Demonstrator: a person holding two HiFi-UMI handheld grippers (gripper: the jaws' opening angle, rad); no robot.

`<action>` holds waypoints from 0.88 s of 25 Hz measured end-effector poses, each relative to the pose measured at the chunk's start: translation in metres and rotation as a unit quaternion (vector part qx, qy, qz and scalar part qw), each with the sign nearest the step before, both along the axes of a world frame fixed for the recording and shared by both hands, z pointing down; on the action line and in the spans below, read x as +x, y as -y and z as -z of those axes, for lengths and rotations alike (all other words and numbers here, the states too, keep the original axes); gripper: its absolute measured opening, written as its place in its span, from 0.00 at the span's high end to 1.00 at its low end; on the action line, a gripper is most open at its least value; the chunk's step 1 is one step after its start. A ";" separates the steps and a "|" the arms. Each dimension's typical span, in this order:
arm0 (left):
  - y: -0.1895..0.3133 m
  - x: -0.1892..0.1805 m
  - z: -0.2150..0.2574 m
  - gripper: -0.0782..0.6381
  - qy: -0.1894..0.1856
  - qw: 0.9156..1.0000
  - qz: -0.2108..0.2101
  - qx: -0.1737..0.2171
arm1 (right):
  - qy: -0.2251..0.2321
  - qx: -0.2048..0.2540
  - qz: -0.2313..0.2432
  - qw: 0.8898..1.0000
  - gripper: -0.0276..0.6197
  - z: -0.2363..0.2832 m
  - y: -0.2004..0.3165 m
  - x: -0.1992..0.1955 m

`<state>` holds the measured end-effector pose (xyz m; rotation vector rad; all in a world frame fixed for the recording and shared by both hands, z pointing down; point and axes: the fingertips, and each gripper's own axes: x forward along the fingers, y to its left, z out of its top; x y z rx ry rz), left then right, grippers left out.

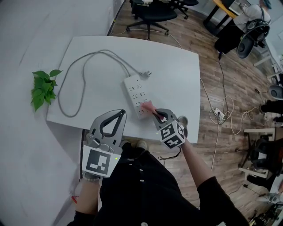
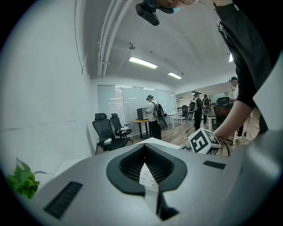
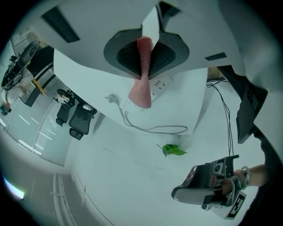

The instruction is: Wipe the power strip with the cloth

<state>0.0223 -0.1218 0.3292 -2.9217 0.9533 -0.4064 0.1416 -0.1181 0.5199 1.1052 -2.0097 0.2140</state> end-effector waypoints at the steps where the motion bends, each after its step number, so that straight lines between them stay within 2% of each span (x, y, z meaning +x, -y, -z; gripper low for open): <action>1: 0.000 -0.002 0.000 0.87 0.000 1.000 0.003 0.000 | 0.001 0.004 0.001 1.000 0.87 0.004 0.004 0.000; 11: 0.004 -0.027 0.004 0.87 0.001 0.999 0.044 0.002 | -0.016 0.038 0.035 0.999 0.87 0.024 0.059 -0.014; 22: 0.005 -0.074 -0.006 0.87 0.009 0.992 0.121 -0.013 | -0.042 0.050 0.083 0.994 0.87 0.020 0.130 -0.046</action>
